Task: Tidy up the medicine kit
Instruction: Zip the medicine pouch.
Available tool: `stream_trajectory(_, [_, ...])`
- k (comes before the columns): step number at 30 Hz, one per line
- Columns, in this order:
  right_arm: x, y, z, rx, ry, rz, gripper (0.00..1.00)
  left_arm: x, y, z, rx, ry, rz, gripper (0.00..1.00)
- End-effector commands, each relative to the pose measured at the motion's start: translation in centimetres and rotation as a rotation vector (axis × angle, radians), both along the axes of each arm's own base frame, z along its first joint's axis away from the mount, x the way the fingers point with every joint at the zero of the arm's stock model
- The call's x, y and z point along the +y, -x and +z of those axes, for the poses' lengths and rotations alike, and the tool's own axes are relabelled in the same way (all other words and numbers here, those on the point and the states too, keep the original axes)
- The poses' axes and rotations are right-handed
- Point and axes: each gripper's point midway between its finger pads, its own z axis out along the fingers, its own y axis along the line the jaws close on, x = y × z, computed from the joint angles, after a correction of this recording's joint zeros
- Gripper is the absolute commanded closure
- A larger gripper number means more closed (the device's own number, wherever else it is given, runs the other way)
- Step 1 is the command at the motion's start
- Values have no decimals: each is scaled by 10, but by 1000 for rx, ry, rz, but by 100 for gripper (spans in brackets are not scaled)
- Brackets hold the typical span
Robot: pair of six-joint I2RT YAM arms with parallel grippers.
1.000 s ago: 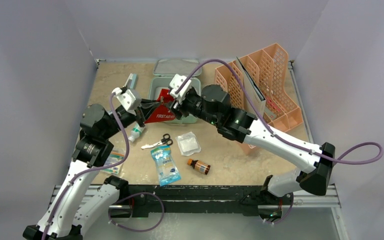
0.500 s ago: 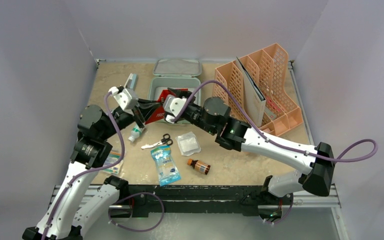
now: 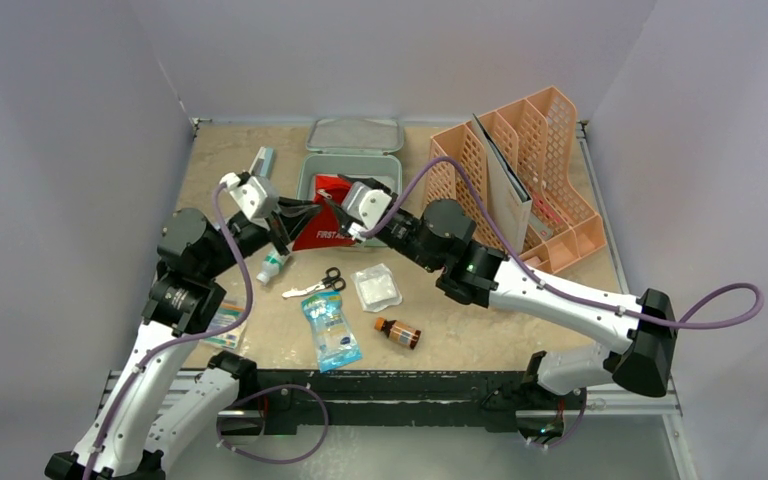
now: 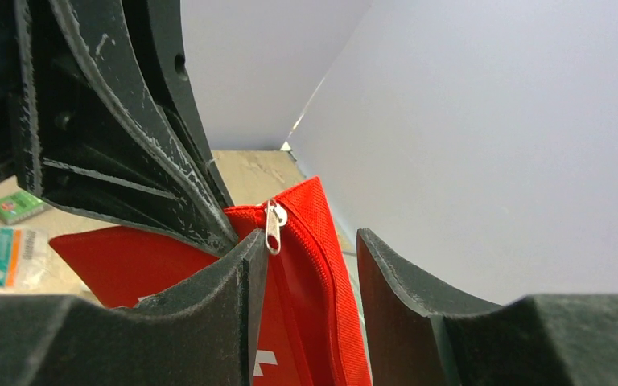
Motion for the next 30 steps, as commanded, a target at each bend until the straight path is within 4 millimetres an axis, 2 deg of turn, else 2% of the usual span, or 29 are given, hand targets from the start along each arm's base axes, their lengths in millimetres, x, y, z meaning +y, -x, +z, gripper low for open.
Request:
stream_trajectory(1, [-7, 12, 35, 28, -176, 39, 52, 2, -2, 1, -13, -17, 15, 100])
stream_trajectory(6, [-1, 17, 31, 145, -204, 74, 65, 3, -6, -4, -4, -21, 32, 100])
stream_trajectory(12, [6, 16, 3, 325, -174, 64, 82, 4, -8, -3, -27, -33, 38, 100])
stream_trajectory(17, [9, 14, -12, 364, -146, 51, 82, 3, -7, -1, -34, -33, 31, 100])
stream_trajectory(22, [11, 8, -7, 347, -158, 32, 81, 3, -4, -1, -31, -30, 21, 100])
stream_trajectory(30, [19, 9, -7, 352, -164, 60, 74, 2, -4, -6, -21, -33, 20, 100])
